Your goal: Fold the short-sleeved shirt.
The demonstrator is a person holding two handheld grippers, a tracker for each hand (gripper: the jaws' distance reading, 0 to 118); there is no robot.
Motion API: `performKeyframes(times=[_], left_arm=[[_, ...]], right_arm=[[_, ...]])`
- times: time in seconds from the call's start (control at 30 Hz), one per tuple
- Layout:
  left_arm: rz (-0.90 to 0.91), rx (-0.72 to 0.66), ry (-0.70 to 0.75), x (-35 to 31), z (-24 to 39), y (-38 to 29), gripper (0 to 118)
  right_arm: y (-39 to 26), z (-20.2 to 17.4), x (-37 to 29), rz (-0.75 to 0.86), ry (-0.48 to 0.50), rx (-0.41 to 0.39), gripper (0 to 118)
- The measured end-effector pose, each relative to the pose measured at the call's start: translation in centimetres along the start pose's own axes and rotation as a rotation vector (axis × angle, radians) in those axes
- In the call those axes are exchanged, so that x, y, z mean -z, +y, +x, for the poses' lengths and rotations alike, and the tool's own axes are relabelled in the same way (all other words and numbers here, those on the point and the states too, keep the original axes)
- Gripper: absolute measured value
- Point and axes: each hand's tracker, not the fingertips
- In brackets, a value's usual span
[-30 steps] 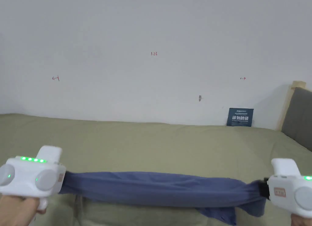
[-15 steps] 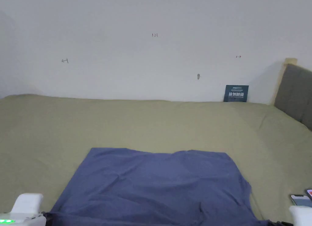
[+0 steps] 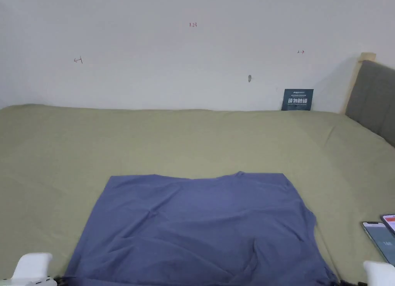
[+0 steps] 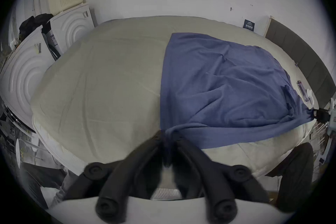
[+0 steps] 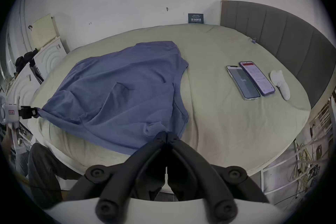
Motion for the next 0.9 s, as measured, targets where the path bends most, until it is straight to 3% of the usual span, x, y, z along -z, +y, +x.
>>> performKeyframes(times=[0.03, 0.07, 0.1, 0.13, 0.27, 0.3, 0.33, 0.37, 0.4, 0.43, 0.6, 0.63, 0.67, 0.7, 0.73, 0.77, 0.9], left_arm=[[0.007, 0.003, 0.002, -0.1, 0.0, 0.0, 42], [0.024, 0.002, 0.008, -0.5, 0.3, -0.3, 80], [0.024, -0.014, 0.022, -0.7, 0.3, -0.2, 107], [0.047, -0.035, 0.004, -1.4, 0.0, -0.1, 111], [0.085, -0.099, -0.022, -3.3, -0.4, 0.2, 111], [0.085, -0.101, -0.020, -3.6, -0.5, 0.2, 110], [0.089, -0.099, -0.018, -3.7, -0.6, 0.1, 97], [0.096, -0.087, -0.012, -3.9, -0.7, 0.1, 72], [0.096, -0.073, -0.005, -3.9, -0.8, 0.1, 36], [0.091, -0.070, -0.006, -3.8, -0.8, 0.1, 1], [0.053, -0.080, -0.028, -3.5, -1.5, -1.0, 1], [0.036, -0.072, -0.032, -3.3, -1.7, -1.0, 2], [0.025, -0.068, -0.048, -3.0, -1.8, -1.0, 16], [0.013, -0.068, -0.049, -2.7, -1.9, -1.1, 53], [-0.002, -0.079, -0.061, -2.6, -2.0, -1.1, 104], [-0.052, -0.076, -0.048, -1.9, -2.0, -1.0, 112], [-0.075, -0.086, -0.044, 0.7, -1.9, -0.6, 111]], right_arm=[[0.1, 0.0, 0.0, -0.001, -0.007, 0.005, 68], [0.1, -0.1, 0.1, -0.008, -0.011, 0.012, 98], [0.1, 0.0, -0.1, 0.007, -0.023, 0.016, 114], [0.1, 0.1, -0.5, 0.026, -0.032, 0.016, 117], [0.5, -0.1, -1.6, 0.038, -0.034, -0.002, 113], [0.5, -0.2, -1.9, 0.038, -0.037, -0.010, 105], [0.5, -0.2, -2.2, 0.039, -0.038, -0.019, 65], [0.5, -0.4, -2.5, 0.034, -0.033, -0.037, 15], [0.5, -0.6, -2.4, 0.029, -0.047, -0.048, 0], [0.3, -0.5, -2.4, 0.036, -0.062, -0.060, 0], [-0.5, 0.1, -2.6, 0.007, -0.043, -0.056, 0], [-0.6, 0.2, -2.6, 0.007, -0.049, -0.057, 0], [-0.3, 0.2, -2.8, 0.005, -0.053, -0.054, 0], [-0.3, 0.4, -2.7, 0.002, -0.055, -0.046, 0], [-0.4, 0.6, -2.8, 0.002, -0.055, -0.039, 0], [-0.4, 0.4, -2.9, 0.003, -0.058, -0.033, 0], [-0.5, -0.2, -2.8, -0.009, -0.062, -0.027, 0]])
